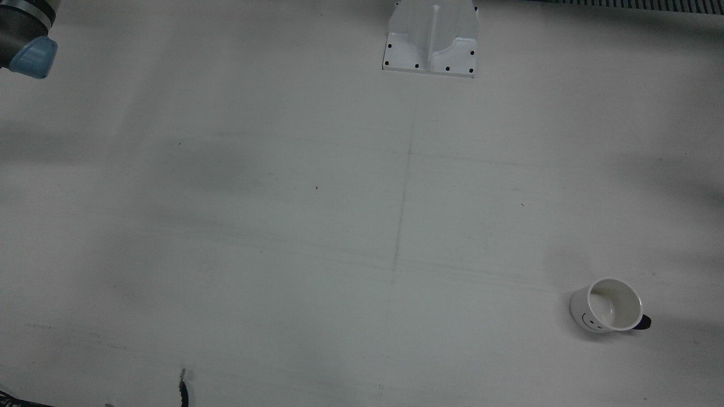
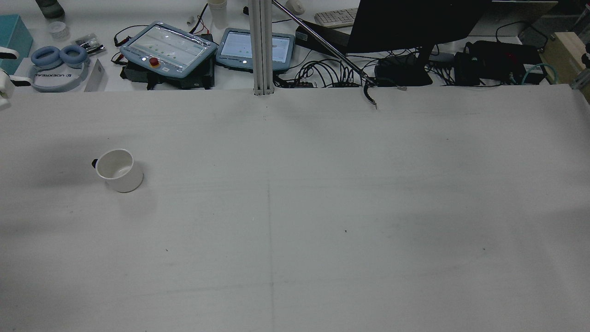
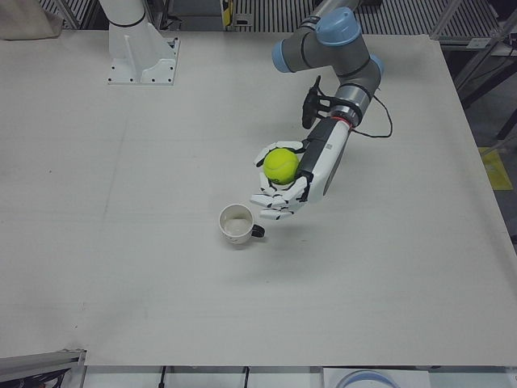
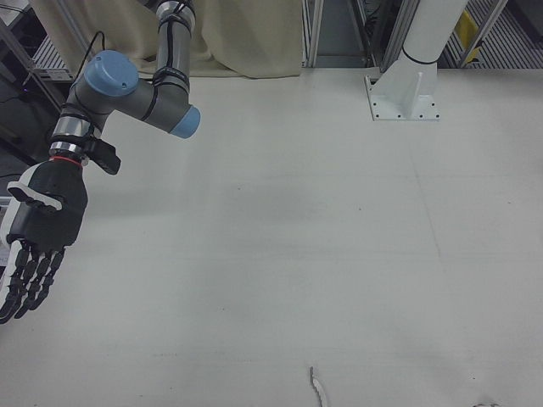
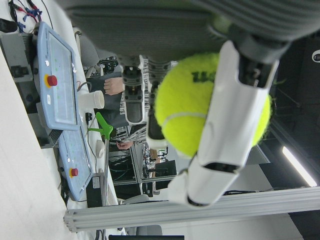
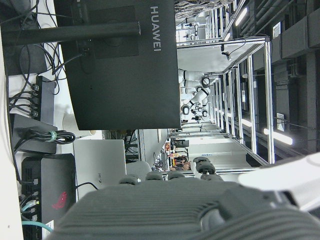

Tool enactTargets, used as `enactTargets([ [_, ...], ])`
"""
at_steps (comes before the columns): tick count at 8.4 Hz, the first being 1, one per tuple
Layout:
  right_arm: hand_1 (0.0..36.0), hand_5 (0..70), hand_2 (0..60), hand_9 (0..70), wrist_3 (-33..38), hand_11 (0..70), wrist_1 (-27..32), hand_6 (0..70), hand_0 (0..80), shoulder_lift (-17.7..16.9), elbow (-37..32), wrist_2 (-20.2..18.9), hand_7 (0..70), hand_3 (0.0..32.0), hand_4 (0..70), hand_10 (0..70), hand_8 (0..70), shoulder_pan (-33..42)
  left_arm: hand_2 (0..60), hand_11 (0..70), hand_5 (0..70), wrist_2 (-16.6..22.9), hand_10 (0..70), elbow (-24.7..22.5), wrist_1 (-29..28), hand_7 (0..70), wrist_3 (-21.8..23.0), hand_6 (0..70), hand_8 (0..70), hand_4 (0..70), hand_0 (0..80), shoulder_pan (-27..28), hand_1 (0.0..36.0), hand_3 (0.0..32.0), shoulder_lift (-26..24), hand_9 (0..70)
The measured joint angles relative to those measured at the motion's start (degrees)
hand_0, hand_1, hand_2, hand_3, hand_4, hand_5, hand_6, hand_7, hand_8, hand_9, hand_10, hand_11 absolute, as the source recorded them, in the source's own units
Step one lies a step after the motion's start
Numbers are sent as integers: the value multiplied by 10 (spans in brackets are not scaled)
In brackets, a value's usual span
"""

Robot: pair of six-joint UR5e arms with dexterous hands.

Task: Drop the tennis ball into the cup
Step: 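Move the left hand with the tennis ball over the white cup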

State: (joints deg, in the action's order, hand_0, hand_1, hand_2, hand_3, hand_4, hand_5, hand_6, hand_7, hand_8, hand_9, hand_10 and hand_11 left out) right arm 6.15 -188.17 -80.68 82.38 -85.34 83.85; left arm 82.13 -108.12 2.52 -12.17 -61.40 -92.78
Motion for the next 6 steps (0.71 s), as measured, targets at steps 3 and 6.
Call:
enactTargets([
  [3,0,0,0,0,0,0,0,0,0,1,0,0,0,0,0,0,0,0,301,292,284,-32,184,35,-9,700,-30,700,515,234,791,56,299,0,-38,541],
  [6,0,0,0,0,0,0,0,0,0,1,-1,0,0,0,0,0,0,0,296,288,277,-77,182,80,-44,700,-46,700,512,241,775,111,296,0,-43,540],
])
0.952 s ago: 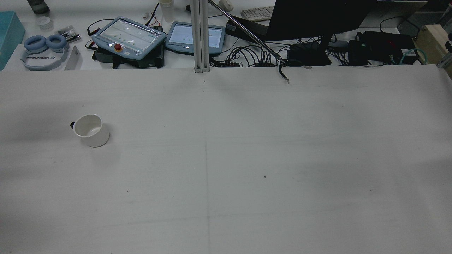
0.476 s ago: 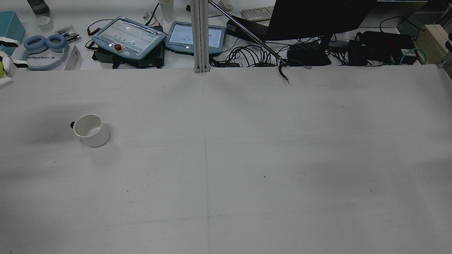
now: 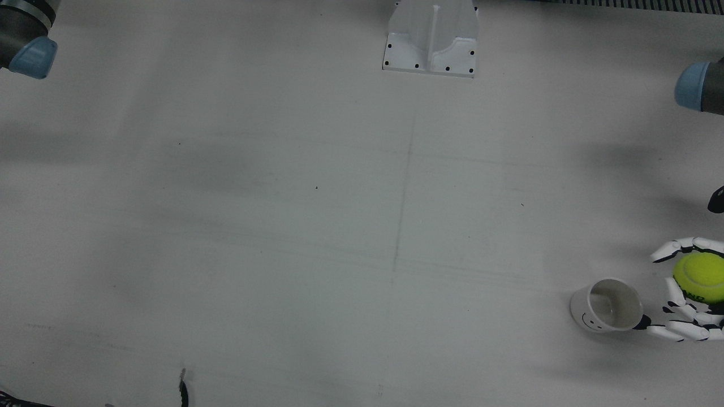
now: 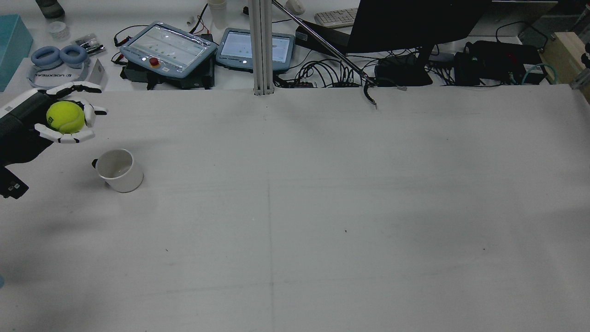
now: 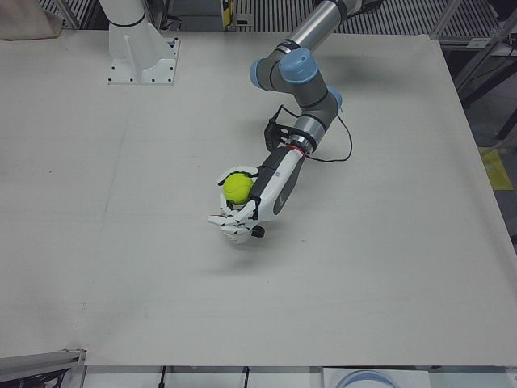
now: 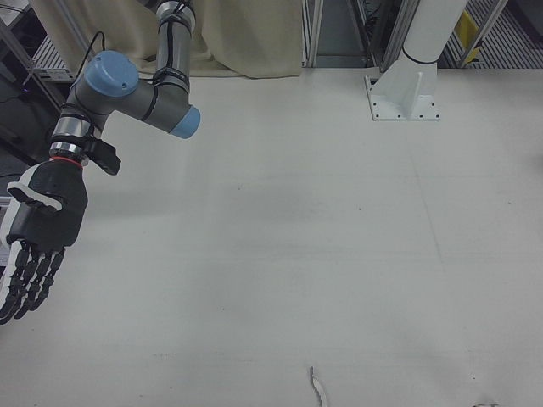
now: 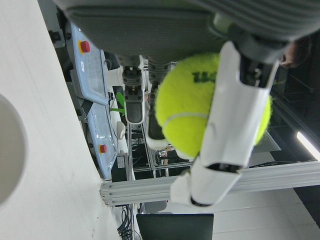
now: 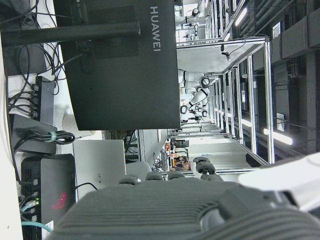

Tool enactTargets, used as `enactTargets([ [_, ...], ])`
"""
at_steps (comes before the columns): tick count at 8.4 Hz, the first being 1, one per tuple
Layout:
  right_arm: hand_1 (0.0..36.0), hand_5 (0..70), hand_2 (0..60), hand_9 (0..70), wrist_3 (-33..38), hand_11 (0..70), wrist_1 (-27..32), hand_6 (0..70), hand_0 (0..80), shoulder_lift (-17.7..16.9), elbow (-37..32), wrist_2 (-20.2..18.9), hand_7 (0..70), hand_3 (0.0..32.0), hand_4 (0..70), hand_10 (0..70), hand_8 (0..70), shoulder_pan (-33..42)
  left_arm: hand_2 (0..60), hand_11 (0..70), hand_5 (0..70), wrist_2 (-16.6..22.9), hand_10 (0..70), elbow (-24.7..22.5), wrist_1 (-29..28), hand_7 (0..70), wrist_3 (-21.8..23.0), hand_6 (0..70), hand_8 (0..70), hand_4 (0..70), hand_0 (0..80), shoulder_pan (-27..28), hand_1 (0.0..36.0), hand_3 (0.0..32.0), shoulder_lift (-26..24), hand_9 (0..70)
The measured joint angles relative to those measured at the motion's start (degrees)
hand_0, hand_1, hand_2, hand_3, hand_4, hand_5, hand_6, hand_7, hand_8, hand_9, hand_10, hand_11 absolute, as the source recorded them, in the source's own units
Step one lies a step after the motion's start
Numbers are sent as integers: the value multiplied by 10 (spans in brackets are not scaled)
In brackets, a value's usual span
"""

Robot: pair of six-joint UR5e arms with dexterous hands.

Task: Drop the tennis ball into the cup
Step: 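Move the left hand with the tennis ball over the white cup, then open the left hand fingers to release the ball into the cup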

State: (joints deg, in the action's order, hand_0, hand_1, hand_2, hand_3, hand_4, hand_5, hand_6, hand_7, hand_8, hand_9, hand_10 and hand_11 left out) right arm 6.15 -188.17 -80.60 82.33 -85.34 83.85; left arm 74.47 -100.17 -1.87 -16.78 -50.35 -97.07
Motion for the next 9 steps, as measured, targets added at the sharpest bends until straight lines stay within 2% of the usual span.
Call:
enactTargets([
  [1,0,0,0,0,0,0,0,0,0,0,0,0,0,0,0,0,0,0,271,289,251,-5,184,18,-13,700,-2,700,505,239,766,5,295,0,-3,545],
  [2,0,0,0,0,0,0,0,0,0,0,0,0,0,0,0,0,0,0,282,286,281,-7,181,33,-23,700,-3,700,515,237,770,7,290,0,-7,538],
  [4,0,0,0,0,0,0,0,0,0,0,0,0,0,0,0,0,0,0,268,281,273,-8,177,55,-29,700,-8,700,513,240,777,13,291,0,-22,537],
  [6,0,0,0,0,0,0,0,0,0,0,0,0,0,0,0,0,0,0,281,279,283,-8,177,86,-30,700,-13,700,511,246,768,33,287,0,-50,534],
  [7,0,0,0,0,0,0,0,0,0,0,0,0,0,0,0,0,0,0,232,270,278,-8,171,99,-30,700,-14,700,512,241,759,38,274,0,-64,526],
  [8,0,0,0,0,0,0,0,0,0,0,0,0,0,0,0,0,0,0,157,254,273,-7,161,107,-28,693,-14,700,505,228,720,41,246,0,-73,495],
  [9,0,0,0,0,0,0,0,0,0,0,0,0,0,0,0,0,0,0,90,226,251,-7,144,111,-27,611,-12,700,492,210,644,41,216,0,-77,434],
])
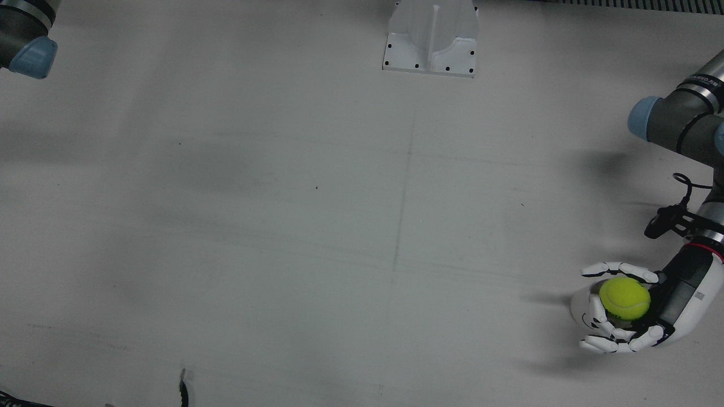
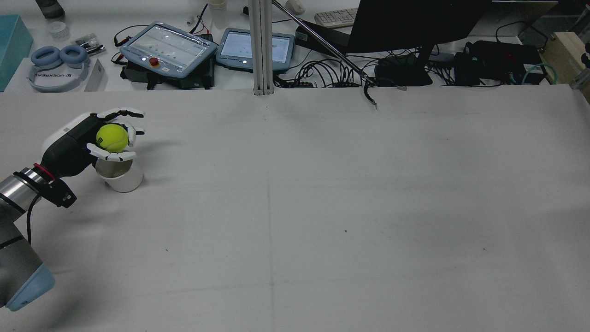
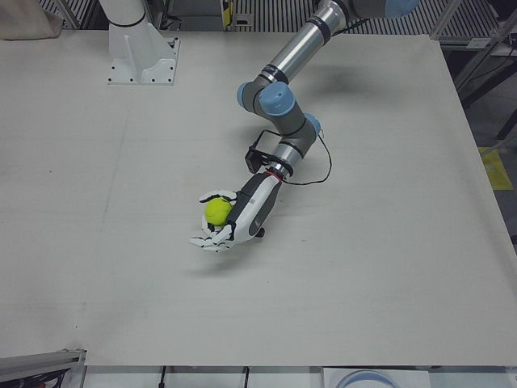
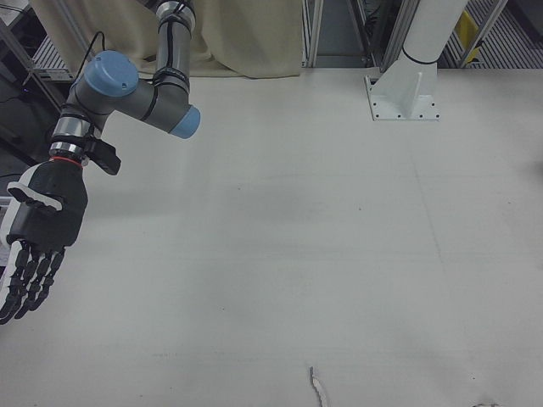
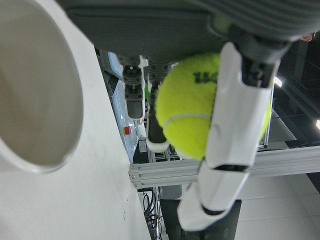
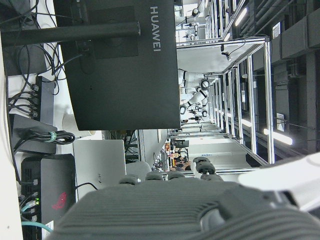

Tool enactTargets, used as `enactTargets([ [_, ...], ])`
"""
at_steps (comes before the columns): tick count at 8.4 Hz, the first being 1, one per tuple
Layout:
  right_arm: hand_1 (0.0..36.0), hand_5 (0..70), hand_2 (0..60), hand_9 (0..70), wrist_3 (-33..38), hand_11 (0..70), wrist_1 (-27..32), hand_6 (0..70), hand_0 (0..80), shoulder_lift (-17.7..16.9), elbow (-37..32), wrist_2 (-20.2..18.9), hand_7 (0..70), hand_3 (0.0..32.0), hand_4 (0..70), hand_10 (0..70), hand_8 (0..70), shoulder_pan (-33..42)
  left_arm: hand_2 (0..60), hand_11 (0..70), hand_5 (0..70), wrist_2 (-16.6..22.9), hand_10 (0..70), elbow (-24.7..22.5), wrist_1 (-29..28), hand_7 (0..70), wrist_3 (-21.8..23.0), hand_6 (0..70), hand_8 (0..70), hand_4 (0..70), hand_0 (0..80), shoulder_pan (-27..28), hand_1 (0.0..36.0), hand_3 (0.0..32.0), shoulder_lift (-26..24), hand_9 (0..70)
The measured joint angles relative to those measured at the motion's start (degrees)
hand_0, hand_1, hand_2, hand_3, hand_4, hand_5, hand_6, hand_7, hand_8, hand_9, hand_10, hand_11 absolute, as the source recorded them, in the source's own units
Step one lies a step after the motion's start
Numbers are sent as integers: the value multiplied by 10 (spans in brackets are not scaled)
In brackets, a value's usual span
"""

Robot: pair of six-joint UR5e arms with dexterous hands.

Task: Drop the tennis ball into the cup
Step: 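Open the left hand fingers to release the ball into the cup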

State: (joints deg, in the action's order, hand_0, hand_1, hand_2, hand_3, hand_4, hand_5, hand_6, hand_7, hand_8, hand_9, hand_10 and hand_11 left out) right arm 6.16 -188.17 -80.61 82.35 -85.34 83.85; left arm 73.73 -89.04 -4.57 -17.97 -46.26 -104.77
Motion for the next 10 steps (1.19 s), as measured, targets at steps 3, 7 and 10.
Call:
enactTargets([
  [3,0,0,0,0,0,0,0,0,0,0,0,0,0,0,0,0,0,0,42,212,216,-1,134,-3,-9,462,4,616,410,178,638,-4,219,0,12,315],
  [7,0,0,0,0,0,0,0,0,0,0,0,0,0,0,0,0,0,0,17,197,199,-1,122,-9,-27,352,3,501,353,167,662,-5,234,0,46,240],
  [10,0,0,0,0,0,0,0,0,0,0,0,0,0,0,0,0,0,0,10,179,182,0,110,-9,-29,298,0,401,312,165,670,-3,241,0,47,200],
])
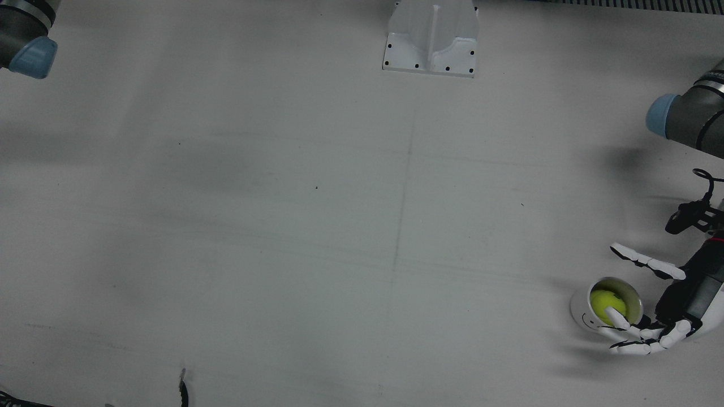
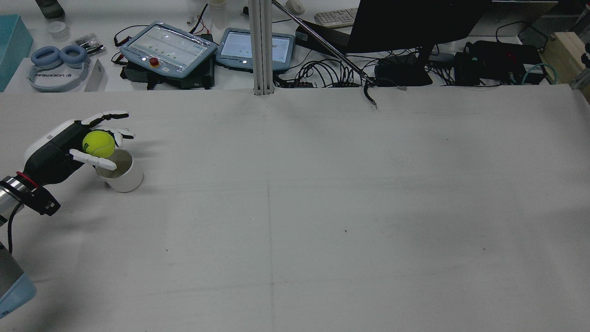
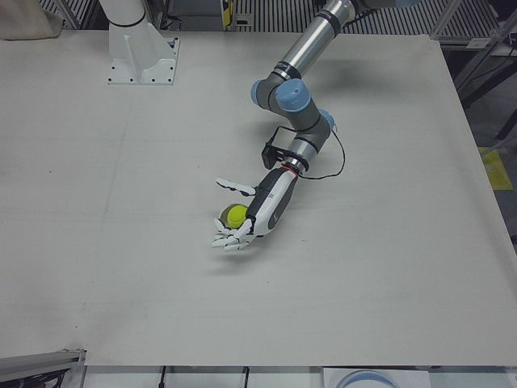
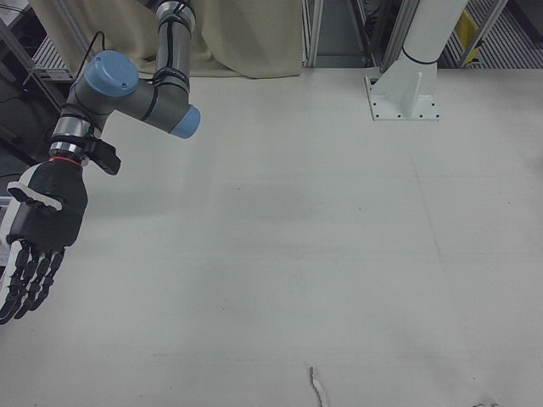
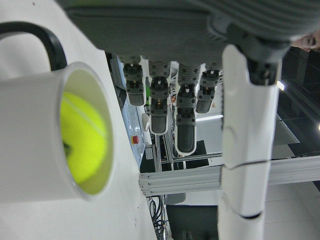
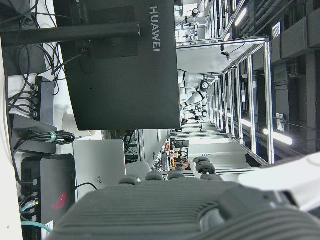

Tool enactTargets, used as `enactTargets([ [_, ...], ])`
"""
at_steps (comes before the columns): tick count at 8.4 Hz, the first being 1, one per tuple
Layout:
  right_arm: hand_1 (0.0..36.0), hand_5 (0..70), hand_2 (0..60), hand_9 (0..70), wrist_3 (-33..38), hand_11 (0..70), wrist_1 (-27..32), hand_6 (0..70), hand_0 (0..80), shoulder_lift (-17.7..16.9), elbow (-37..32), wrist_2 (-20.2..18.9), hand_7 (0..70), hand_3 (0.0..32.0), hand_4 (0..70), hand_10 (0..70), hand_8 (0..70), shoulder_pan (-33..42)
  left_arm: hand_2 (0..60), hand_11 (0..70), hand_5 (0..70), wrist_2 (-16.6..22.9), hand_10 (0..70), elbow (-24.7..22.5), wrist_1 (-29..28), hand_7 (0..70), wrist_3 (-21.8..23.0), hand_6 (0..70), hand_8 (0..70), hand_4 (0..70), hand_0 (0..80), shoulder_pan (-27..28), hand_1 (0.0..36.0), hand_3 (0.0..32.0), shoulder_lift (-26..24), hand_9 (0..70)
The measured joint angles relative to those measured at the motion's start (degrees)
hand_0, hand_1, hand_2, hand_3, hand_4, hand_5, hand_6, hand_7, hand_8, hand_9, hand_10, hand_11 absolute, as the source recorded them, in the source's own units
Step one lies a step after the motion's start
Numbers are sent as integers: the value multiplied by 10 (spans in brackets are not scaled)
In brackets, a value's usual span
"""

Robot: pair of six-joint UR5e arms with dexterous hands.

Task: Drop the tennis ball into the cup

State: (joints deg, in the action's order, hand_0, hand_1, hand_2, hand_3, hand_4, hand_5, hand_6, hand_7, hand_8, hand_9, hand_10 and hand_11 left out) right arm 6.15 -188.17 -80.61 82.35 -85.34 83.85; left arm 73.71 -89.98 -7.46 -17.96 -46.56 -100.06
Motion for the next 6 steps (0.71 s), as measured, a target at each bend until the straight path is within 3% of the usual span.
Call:
enactTargets([
  [2,0,0,0,0,0,0,0,0,0,0,0,0,0,0,0,0,0,0,2,174,175,3,107,-6,7,262,14,368,293,159,648,-13,234,0,1,177],
  [4,0,0,0,0,0,0,0,0,0,0,0,0,0,0,0,0,0,0,0,190,182,32,119,-15,28,264,46,434,309,164,625,-76,209,0,1,182],
  [6,0,0,0,0,0,0,0,0,0,0,0,0,0,0,0,0,0,0,0,205,179,138,129,-20,40,257,60,412,308,158,628,-213,206,0,0,185],
])
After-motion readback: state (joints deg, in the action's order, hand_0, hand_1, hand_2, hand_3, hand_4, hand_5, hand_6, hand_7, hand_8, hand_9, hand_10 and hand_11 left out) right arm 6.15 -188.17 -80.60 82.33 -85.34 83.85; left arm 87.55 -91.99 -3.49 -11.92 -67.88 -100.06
